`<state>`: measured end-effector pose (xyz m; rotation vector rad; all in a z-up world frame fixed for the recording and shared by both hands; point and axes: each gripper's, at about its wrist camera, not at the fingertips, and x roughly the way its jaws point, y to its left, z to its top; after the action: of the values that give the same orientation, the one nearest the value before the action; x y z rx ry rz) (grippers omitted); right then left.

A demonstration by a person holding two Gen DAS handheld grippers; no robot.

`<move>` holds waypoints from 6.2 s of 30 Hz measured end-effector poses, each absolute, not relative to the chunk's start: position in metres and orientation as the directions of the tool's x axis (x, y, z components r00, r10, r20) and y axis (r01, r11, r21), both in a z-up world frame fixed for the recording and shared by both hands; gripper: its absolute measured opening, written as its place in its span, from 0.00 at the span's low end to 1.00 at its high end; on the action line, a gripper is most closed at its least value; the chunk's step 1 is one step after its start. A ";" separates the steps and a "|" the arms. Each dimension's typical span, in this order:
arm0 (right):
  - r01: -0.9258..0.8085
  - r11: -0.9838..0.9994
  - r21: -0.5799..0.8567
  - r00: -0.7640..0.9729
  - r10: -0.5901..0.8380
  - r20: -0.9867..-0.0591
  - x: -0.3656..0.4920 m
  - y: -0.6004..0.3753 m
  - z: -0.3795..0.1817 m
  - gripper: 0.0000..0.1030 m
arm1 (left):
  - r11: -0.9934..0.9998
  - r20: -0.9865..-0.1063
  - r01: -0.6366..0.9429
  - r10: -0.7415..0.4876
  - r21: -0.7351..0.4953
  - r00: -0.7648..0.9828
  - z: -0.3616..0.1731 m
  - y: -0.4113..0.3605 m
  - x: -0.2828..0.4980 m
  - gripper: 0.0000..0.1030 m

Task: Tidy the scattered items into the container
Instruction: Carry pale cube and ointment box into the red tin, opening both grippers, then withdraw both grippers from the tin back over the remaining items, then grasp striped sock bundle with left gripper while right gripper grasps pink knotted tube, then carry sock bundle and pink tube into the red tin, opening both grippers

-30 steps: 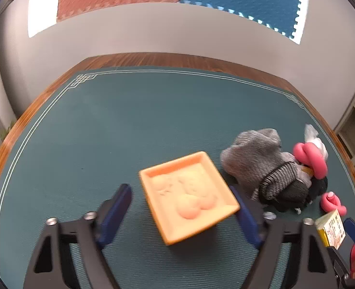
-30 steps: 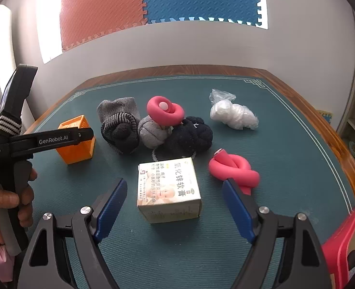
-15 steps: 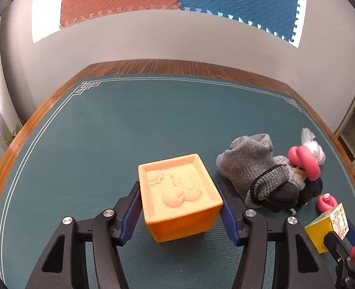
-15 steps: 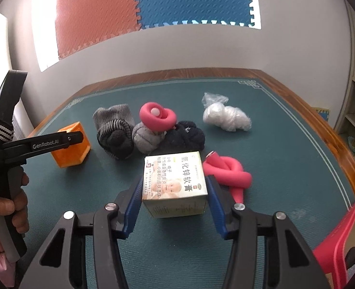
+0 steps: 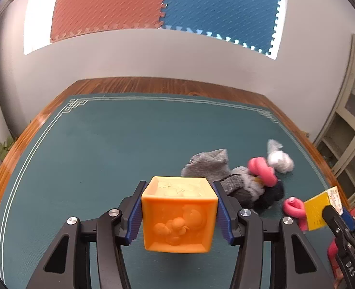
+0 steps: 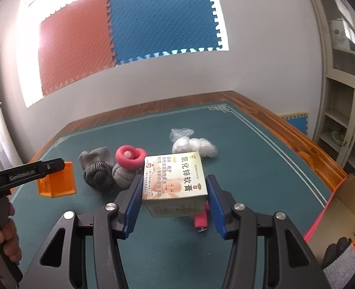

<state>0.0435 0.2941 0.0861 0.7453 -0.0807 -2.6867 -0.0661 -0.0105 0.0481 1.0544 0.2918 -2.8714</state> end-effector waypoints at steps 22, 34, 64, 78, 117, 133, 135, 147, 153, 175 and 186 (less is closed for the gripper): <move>-0.063 -0.979 0.193 -0.986 0.031 -0.163 0.098 0.366 0.138 0.54 | -0.958 -0.529 -0.166 0.268 -0.233 -0.805 0.106 0.068 -0.022 0.53; -0.312 -0.918 0.244 -0.943 0.267 -0.201 0.165 0.454 0.150 0.54 | -0.835 -0.510 -0.462 0.549 -0.299 -0.662 0.122 0.187 -0.016 0.53; -0.395 -0.892 0.220 -0.902 0.330 -0.279 0.193 0.485 0.127 0.77 | -0.804 -0.563 -0.503 0.587 -0.318 -0.582 0.109 0.248 -0.029 0.82; -0.014 -0.979 0.204 -0.943 -0.055 -0.330 0.128 0.398 0.147 0.81 | -0.927 -0.585 -0.198 0.356 -0.317 -0.729 0.110 0.113 -0.073 0.83; 0.360 -0.924 0.130 -0.614 -0.340 -0.712 -0.025 0.290 0.057 0.81 | -0.959 -0.799 0.164 0.092 -0.233 -0.595 0.010 -0.007 -0.152 0.85; 0.323 -0.940 0.113 -0.612 -0.299 -0.733 -0.030 0.293 0.051 0.81 | -0.898 -0.793 0.177 0.246 -0.403 -0.557 -0.007 -0.022 -0.161 0.86; 0.326 -0.939 0.106 -0.609 -0.295 -0.737 -0.031 0.291 0.049 0.81 | -0.900 -0.788 0.172 0.243 -0.401 -0.566 -0.007 -0.021 -0.161 0.86; 0.335 -0.940 0.057 -0.600 -0.259 -0.757 -0.031 0.285 0.044 0.81 | -0.932 -0.777 0.144 0.185 -0.333 -0.602 0.005 -0.008 -0.156 0.48; 0.340 -0.940 0.032 -0.596 -0.242 -0.766 -0.031 0.281 0.041 0.55 | -0.933 -0.774 0.158 0.163 -0.322 -0.612 0.007 -0.013 -0.153 0.47; 0.214 -0.966 0.148 -0.734 -0.259 -0.628 -0.021 0.314 0.077 0.55 | -0.937 -0.660 0.087 0.172 -0.340 -0.732 0.066 0.001 -0.124 0.47; 0.111 -0.980 0.165 -0.822 -0.184 -0.539 -0.010 0.333 0.096 0.55 | -0.940 -0.604 -0.060 0.264 -0.337 -0.752 0.091 0.033 -0.103 0.47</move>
<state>-0.0103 0.3333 0.0965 0.8633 -0.1896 -2.8524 -0.1031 0.0334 0.0909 1.1367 0.4994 -3.0762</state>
